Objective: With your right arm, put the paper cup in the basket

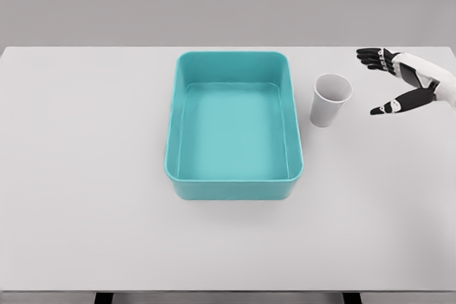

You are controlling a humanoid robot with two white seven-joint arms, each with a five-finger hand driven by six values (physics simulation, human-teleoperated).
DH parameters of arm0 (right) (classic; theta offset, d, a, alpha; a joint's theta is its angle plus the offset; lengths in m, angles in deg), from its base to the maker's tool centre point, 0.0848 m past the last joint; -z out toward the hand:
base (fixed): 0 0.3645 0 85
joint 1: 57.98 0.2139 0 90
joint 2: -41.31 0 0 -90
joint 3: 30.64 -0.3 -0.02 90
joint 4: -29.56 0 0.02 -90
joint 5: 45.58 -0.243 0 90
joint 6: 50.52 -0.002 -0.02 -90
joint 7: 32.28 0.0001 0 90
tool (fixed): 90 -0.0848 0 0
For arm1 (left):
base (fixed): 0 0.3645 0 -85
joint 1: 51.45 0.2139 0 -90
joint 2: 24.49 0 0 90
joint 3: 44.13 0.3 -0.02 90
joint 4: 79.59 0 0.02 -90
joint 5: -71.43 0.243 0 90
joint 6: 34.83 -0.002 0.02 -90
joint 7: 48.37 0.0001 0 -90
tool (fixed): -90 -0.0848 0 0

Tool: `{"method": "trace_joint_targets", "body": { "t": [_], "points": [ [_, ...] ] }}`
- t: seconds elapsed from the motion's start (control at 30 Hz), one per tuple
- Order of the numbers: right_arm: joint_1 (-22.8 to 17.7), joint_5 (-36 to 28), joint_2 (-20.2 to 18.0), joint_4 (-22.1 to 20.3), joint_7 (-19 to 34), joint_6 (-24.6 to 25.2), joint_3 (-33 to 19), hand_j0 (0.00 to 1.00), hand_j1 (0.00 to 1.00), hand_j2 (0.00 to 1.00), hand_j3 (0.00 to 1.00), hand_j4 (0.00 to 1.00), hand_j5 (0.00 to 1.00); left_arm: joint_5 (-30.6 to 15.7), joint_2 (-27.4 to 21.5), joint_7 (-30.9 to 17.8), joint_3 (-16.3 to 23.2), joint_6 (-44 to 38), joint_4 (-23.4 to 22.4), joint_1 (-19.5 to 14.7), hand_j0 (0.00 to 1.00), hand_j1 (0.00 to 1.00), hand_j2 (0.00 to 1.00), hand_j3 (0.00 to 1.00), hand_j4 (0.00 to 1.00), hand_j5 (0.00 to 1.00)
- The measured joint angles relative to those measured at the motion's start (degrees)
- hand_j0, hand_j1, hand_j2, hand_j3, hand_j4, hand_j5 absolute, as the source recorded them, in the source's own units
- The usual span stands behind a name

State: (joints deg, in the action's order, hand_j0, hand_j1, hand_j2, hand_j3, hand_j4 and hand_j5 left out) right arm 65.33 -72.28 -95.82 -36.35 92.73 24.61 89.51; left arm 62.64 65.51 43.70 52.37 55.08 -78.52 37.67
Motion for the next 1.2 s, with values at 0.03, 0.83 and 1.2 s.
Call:
{"method": "trace_joint_targets", "body": {
  "t": [0.03,0.83,1.2],
  "points": [
    [0.2,0.0,0.9,1.1,0.0,0.0,0.0,1.00,1.00,1.00,1.00,1.00,1.00,0.0,0.0,0.0,0.0,0.0,0.0,0.0,1.00,1.00,1.00,1.00,1.00,1.00],
    [1.6,0.0,8.6,4.9,0.0,1.9,1.8,1.00,1.00,1.00,1.00,1.00,1.00,0.0,0.0,0.0,0.0,0.0,0.0,0.0,1.00,1.00,1.00,1.00,1.00,1.00],
    [1.7,0.1,9.1,7.3,0.0,1.9,2.7,1.00,1.00,1.00,1.00,1.00,1.00,0.0,0.0,0.0,0.0,0.0,0.0,0.0,1.00,1.00,1.00,1.00,1.00,1.00]
  ]
}}
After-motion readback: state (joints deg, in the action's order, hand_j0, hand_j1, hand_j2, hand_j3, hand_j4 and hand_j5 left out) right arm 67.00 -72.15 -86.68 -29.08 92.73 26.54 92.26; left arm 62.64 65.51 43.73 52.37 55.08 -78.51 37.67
